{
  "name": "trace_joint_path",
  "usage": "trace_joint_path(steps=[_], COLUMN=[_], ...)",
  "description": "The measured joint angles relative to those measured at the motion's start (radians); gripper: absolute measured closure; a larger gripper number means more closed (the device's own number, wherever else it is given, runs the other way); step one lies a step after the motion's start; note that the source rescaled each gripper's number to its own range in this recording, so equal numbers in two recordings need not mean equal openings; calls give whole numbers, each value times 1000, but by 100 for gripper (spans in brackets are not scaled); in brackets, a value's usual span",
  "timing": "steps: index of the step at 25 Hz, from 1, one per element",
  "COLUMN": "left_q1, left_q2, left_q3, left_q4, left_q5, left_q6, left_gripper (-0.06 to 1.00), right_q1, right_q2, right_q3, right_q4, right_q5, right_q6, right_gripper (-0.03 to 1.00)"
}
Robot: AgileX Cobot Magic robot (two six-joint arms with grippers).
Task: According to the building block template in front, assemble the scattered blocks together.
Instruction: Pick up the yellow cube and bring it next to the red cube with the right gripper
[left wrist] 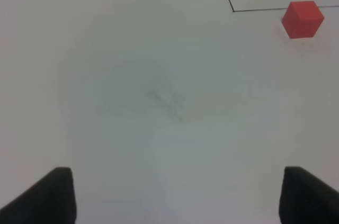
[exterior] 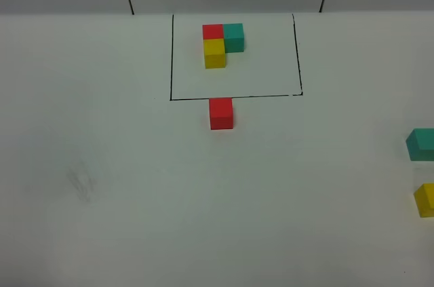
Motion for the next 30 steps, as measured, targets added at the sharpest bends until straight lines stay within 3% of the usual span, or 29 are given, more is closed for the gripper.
trace_joint_path(steps=[6,30], left_q1=[0,0], left_q2=[0,0], left_q3=[0,0], left_q4=[0,0], left_q5=[0,-1], left_q6=[0,-4], left_gripper=[26,27], right_q1=[0,0], right_q2=[0,0], right_q3=[0,0], right_q4=[0,0], right_q5=[0,0], right_q6=[0,0], right_gripper=[97,97])
